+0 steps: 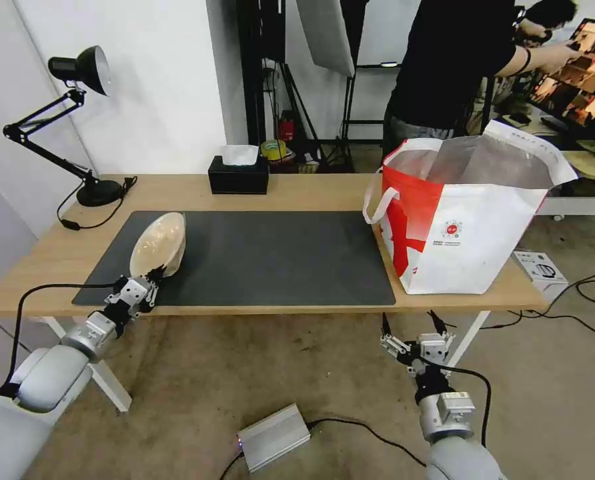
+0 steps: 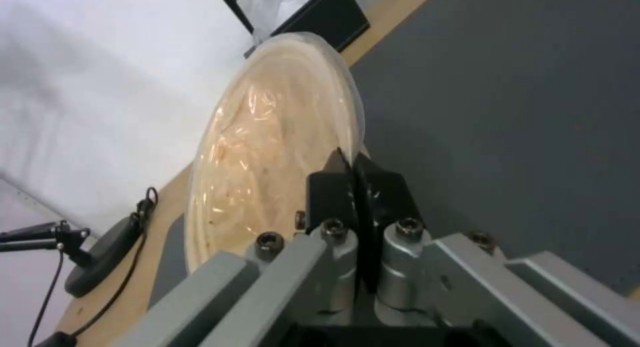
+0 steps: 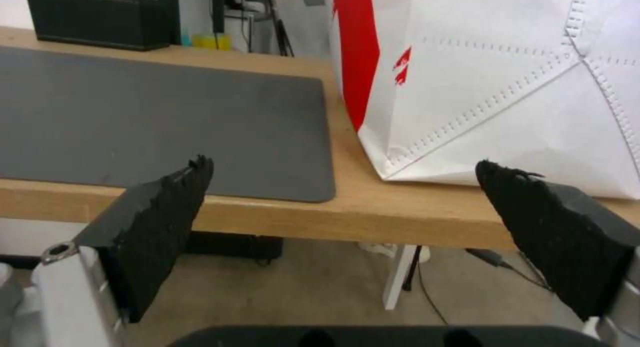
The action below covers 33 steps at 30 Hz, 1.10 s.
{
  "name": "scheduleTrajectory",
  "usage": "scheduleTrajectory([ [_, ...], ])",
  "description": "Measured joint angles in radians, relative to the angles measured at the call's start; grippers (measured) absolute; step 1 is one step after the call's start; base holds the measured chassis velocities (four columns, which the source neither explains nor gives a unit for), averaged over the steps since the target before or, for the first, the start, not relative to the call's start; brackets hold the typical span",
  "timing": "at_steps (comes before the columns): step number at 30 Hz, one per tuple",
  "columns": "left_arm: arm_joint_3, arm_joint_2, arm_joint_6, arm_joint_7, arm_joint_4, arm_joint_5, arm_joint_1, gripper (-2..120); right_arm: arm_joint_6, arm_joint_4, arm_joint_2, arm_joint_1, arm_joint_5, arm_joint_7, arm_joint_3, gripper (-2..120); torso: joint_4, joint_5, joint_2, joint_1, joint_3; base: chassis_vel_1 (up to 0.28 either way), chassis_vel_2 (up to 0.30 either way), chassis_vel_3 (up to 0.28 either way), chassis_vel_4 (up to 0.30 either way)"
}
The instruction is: Pick up the trash from the table and place it into the takeout bag.
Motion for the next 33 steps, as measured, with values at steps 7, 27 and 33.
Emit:
scheduleTrajectory([
  [7, -0.001, -0.001, 0.0, 0.003, -0.001, -0.003, -0.005, 0, 0.0, -0.001, 0.004, 0.0, -0.001, 0.001, 0.0, 100, 0.0, 0.0, 0.0, 0.0, 0.0, 0.0, 0.0, 0.0, 0.0],
  [27, -0.017, 0.01, -0.026, 0.006, -0.068, -0.004, -0.038, 0, 0.0, -0.004, 0.009, 0.005, -0.001, 0.003, 0.0, 100, -0.0001, 0.0, 0.0, 0.0, 0.0, 0.0, 0.0, 0.0, 0.0],
  [33, -0.021, 0.013, -0.032, 0.014, -0.07, -0.002, -0.039, 0, 0.0, -0.005, 0.011, 0.007, -0.002, 0.003, -0.003, 100, 0.0, 0.0, 0.0, 0.0, 0.0, 0.0, 0.0, 0.0, 0.0],
])
